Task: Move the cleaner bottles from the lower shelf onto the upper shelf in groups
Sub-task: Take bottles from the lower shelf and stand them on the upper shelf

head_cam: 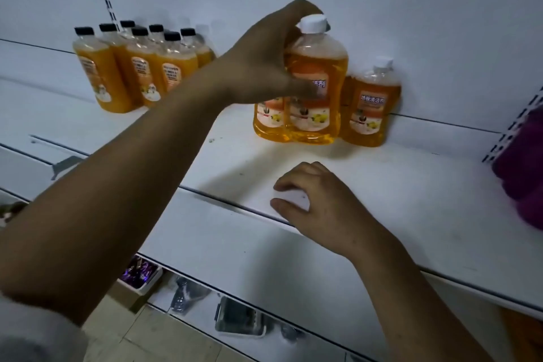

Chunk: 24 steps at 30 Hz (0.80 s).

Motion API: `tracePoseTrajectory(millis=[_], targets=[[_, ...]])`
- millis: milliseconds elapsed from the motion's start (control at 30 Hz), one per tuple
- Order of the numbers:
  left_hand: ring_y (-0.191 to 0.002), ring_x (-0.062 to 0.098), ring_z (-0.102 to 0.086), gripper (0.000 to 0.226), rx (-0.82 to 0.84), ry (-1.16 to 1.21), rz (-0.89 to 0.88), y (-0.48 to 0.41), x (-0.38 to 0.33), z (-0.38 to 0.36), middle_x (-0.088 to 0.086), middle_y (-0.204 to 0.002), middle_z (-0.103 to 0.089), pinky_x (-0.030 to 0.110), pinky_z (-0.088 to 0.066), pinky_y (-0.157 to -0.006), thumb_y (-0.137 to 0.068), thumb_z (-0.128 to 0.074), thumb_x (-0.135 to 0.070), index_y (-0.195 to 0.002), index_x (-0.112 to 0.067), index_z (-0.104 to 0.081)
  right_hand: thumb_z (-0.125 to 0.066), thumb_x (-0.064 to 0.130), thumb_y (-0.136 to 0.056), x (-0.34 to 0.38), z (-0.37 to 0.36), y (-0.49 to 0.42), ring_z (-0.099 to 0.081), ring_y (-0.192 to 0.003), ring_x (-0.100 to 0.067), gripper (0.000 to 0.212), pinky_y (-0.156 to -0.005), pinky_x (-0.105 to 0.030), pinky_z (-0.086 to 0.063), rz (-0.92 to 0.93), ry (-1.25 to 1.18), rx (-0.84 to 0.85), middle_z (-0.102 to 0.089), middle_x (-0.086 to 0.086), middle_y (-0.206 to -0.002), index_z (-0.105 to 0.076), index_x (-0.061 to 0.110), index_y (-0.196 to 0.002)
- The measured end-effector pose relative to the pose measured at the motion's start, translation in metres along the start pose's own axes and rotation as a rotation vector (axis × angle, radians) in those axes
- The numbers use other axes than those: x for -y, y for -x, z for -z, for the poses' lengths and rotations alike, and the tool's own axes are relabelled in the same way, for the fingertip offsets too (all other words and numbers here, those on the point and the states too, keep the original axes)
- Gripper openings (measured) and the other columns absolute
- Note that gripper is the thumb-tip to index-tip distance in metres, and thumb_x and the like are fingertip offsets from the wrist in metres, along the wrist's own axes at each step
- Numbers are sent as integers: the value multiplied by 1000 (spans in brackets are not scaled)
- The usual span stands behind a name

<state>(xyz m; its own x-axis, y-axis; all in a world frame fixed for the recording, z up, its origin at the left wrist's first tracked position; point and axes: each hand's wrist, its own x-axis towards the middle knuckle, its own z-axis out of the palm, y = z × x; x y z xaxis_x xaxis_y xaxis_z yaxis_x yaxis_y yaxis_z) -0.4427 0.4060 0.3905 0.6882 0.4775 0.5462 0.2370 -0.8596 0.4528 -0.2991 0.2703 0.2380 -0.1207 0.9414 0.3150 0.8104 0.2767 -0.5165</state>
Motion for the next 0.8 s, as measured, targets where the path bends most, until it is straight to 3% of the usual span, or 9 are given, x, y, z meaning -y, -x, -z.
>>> tracePoseTrajectory(millis=[200,300,400,567,800], targets=[[-115,10,-53,79,61,-205,-21,-37,16,-24,-6,-137,-56,11,-50,-86,-75,-91,-42,-140,-25,-49,-71,43,-95,0,1,0,-56,-115,-6,29,-101,-33,-52,-15,-15,3,-64,16,-118,-72,27,-119],[-108,14,-60,81,78,-227,-21,-41,23,-34,-5,-130,-59,18,-55,-81,-72,-92,-40,-138,-25,-47,-70,44,-96,1,1,0,-55,-114,-6,28,-100,-34,-52,-18,-10,3,-63,16,-117,-72,28,-118],[-103,17,-63,82,64,-263,-52,-41,31,-41,-9,-120,-60,16,-49,-79,-70,-90,-43,-138,-25,-48,-69,45,-96,1,0,0,-55,-113,-6,28,-99,-35,-53,-19,-8,-2,-62,17,-117,-71,29,-118],[-103,21,-65,83,26,-434,-105,-42,45,-57,-6,-119,-67,34,-38,-104,-68,-83,-57,-137,-26,-48,-68,45,-96,1,-1,-1,-54,-113,-6,27,-99,-35,-54,-19,-4,-1,-63,16,-118,-71,28,-118],[-102,20,-66,84,84,-518,-103,-48,53,-56,-6,-120,-68,39,-32,-108,-74,-79,-65,-140,-26,-45,-67,45,-97,-1,-1,-1,-54,-113,-5,28,-98,-36,-53,-10,10,6,-64,17,-118,-71,28,-118]])
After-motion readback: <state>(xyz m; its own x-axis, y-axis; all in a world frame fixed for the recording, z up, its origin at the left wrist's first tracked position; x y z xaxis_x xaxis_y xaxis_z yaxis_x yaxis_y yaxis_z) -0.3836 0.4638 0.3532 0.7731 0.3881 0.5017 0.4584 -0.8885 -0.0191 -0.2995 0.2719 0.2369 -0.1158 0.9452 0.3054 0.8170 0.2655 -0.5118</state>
